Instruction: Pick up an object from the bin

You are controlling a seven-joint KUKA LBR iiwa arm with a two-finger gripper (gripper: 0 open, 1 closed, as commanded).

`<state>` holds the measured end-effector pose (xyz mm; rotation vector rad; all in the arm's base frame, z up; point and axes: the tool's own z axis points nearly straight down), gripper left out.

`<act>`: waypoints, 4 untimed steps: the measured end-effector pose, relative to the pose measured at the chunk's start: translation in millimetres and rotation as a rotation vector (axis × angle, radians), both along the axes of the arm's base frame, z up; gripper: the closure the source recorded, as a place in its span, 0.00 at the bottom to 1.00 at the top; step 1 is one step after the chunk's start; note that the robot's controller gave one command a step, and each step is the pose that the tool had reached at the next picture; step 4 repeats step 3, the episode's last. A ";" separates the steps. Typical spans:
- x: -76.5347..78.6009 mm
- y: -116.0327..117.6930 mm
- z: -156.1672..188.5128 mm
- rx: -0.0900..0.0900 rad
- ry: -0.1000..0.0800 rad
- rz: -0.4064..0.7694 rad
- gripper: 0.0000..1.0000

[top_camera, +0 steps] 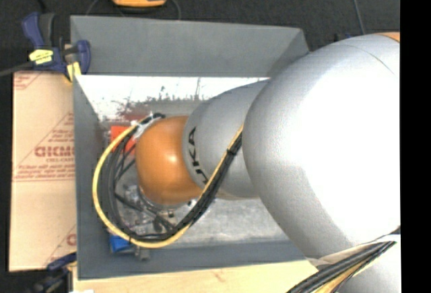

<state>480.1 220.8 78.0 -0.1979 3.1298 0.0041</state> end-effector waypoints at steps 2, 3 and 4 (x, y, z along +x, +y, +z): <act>-2.6 15.7 -7.0 0.000 0.000 -0.038 1.00; 10.2 9.4 145.6 0.002 -0.005 -0.034 1.00; 10.2 9.4 145.6 0.002 -0.005 -0.034 1.00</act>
Offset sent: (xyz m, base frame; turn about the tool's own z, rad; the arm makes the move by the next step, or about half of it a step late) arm -0.0039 0.0164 -0.0073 0.0364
